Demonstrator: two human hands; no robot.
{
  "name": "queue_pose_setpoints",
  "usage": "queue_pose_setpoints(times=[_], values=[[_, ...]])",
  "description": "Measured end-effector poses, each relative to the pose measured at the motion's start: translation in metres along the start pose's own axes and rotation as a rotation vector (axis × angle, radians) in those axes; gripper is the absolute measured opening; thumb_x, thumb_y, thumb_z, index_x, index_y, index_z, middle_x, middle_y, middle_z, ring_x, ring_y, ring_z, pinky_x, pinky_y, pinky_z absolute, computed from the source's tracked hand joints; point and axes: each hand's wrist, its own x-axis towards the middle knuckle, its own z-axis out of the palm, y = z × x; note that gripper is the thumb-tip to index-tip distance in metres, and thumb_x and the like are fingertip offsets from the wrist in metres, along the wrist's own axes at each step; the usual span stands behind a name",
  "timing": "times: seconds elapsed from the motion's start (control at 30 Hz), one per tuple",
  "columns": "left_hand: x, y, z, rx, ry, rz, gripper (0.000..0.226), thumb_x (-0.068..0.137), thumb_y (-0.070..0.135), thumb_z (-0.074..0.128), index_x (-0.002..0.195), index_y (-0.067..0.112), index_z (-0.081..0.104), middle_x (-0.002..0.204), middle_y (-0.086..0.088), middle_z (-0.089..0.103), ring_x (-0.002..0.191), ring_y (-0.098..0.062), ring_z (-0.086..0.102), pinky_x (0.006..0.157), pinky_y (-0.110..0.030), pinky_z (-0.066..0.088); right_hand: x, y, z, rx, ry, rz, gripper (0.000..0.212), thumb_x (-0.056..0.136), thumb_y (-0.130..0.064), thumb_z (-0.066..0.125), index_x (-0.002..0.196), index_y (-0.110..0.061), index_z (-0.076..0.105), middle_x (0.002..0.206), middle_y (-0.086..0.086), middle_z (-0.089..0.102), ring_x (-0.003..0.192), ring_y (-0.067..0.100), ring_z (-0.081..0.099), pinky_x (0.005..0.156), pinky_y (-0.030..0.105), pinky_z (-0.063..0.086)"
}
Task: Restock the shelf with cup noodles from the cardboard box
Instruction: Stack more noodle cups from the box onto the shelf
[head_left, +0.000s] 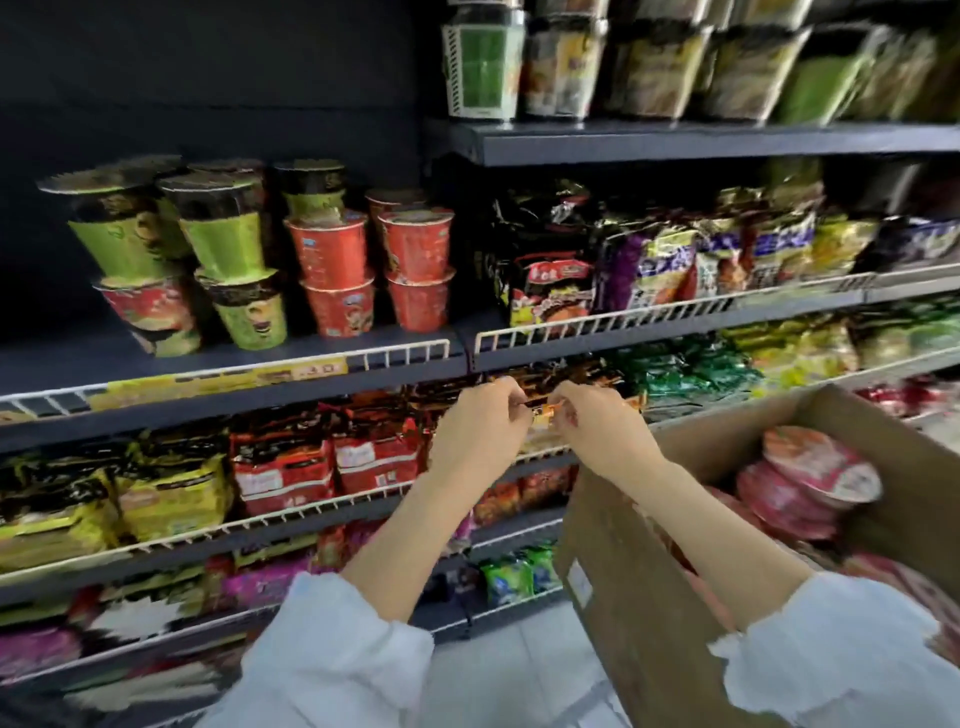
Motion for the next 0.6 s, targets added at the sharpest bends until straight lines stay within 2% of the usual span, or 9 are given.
queue_pose_setpoints(times=[0.07,0.1,0.17,0.27,0.33,0.43,0.53,0.6], values=[[0.008,0.026,0.034,0.023,-0.073,0.025,0.02,0.095,0.026,0.048,0.108,0.019,0.062,0.099,-0.001,0.068,0.078,-0.021,0.062,0.061,-0.03,0.049,-0.01,0.039,-0.004,-0.012,-0.034,0.063,0.015,0.095,-0.018,0.045,0.105,-0.014,0.055,0.083,0.0,0.058,0.089,0.029,0.061,0.064,0.033,0.046],[0.012,0.039,0.051,0.035,-0.109,0.03,0.021,0.095,0.027,0.048,0.109,0.019,0.062,0.099,-0.001,0.068,0.077,-0.022,0.062,0.06,-0.029,0.048,-0.015,0.059,-0.006,-0.015,-0.049,0.088,0.018,0.093,-0.018,0.046,0.107,-0.014,0.057,0.088,0.004,0.063,0.092,0.032,0.062,0.067,0.034,0.048],[0.021,0.066,0.086,0.042,-0.159,0.029,0.023,0.094,0.028,0.049,0.11,0.016,0.062,0.1,-0.003,0.067,0.082,-0.023,0.063,0.064,-0.03,0.05,-0.021,0.102,-0.009,-0.014,-0.077,0.135,0.025,0.091,-0.017,0.047,0.113,-0.015,0.059,0.1,0.011,0.066,0.096,0.035,0.062,0.075,0.039,0.051],[0.03,0.101,0.143,0.053,-0.242,0.002,0.025,0.093,0.027,0.05,0.112,0.015,0.063,0.107,-0.005,0.067,0.091,-0.024,0.063,0.072,-0.034,0.053,-0.028,0.174,-0.008,-0.021,-0.19,0.184,0.026,0.088,-0.016,0.047,0.11,-0.013,0.06,0.103,0.013,0.067,0.097,0.035,0.062,0.076,0.042,0.053],[0.035,0.121,0.181,0.094,-0.33,-0.006,0.024,0.093,0.026,0.051,0.111,0.015,0.063,0.106,-0.005,0.067,0.088,-0.023,0.062,0.071,-0.034,0.052,-0.034,0.219,-0.004,-0.046,-0.285,0.215,0.027,0.088,-0.018,0.047,0.111,-0.012,0.06,0.106,0.013,0.067,0.1,0.035,0.062,0.076,0.042,0.053],[0.041,0.144,0.231,0.125,-0.43,-0.064,0.023,0.093,0.025,0.051,0.107,0.012,0.063,0.105,-0.008,0.066,0.09,-0.026,0.063,0.073,-0.036,0.053,-0.043,0.275,0.004,-0.077,-0.412,0.238,0.032,0.089,-0.02,0.049,0.118,-0.013,0.06,0.117,0.011,0.064,0.111,0.033,0.057,0.086,0.041,0.05],[0.04,0.155,0.279,0.159,-0.538,-0.111,0.025,0.092,0.025,0.052,0.105,0.006,0.061,0.108,-0.014,0.063,0.101,-0.034,0.061,0.078,-0.04,0.049,-0.056,0.323,0.016,-0.126,-0.533,0.241,0.036,0.092,-0.021,0.049,0.125,-0.008,0.055,0.124,0.014,0.059,0.117,0.032,0.054,0.09,0.037,0.045],[0.038,0.156,0.309,0.201,-0.614,-0.113,0.03,0.092,0.026,0.051,0.11,0.004,0.06,0.114,-0.015,0.06,0.108,-0.034,0.058,0.083,-0.041,0.048,-0.065,0.347,0.025,-0.146,-0.646,0.244,0.048,0.094,-0.024,0.047,0.139,-0.007,0.04,0.133,0.015,0.053,0.122,0.033,0.049,0.098,0.038,0.041]])
